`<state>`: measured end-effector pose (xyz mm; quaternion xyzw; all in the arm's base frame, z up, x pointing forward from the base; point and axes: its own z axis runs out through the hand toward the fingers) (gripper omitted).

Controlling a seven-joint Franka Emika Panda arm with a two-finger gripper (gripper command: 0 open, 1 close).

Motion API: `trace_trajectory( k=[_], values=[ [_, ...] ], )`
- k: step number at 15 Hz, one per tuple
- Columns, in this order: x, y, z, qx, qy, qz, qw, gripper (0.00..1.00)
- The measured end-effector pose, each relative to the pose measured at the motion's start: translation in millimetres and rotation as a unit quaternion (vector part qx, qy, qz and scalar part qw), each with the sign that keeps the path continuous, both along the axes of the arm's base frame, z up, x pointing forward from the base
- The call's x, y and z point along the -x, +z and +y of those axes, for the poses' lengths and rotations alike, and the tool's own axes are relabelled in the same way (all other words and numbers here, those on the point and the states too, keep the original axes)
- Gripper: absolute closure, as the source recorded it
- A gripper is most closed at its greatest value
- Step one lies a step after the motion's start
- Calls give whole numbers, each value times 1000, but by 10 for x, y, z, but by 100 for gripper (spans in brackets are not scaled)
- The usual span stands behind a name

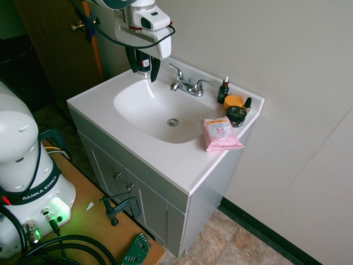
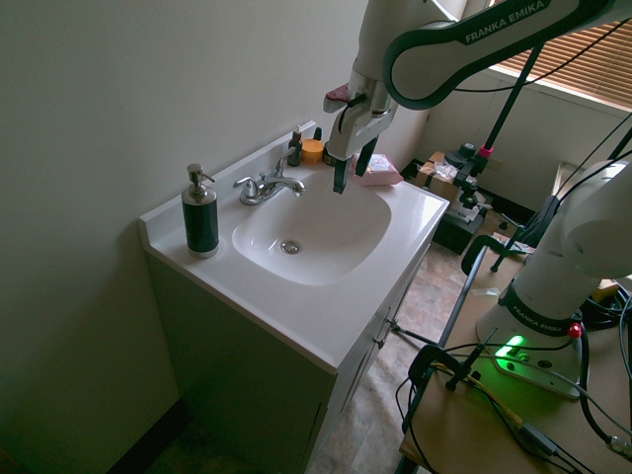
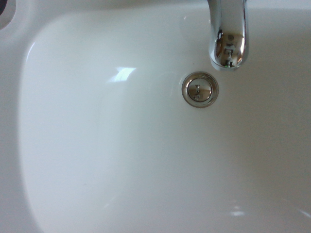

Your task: Push the sanitizer

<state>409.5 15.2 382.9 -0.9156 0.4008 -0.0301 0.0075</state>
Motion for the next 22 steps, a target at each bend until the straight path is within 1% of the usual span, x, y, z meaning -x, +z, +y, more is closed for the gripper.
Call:
trace_trajectory(
  k=[2, 4, 6, 9, 14, 17, 20, 21, 22],
  values=[
    [-14, 20, 3, -3, -2, -2, 1000, 0],
    [-85, 122, 17, 0, 2, -13, 1000, 0],
    [-260, 366, 66, 7, 11, -32, 999, 0],
    [-467, 655, 119, 10, 17, -41, 999, 0],
    [-579, 685, 180, 27, 27, -43, 998, 0],
    [-789, 862, 465, 41, 39, -57, 997, 0],
    [-1001, 985, 965, 49, 56, -61, 995, 0],
    [-1064, 1023, 1143, 47, 60, -62, 995, 100],
    [-1120, 1061, 1319, 42, 61, -60, 995, 100]
  ],
)
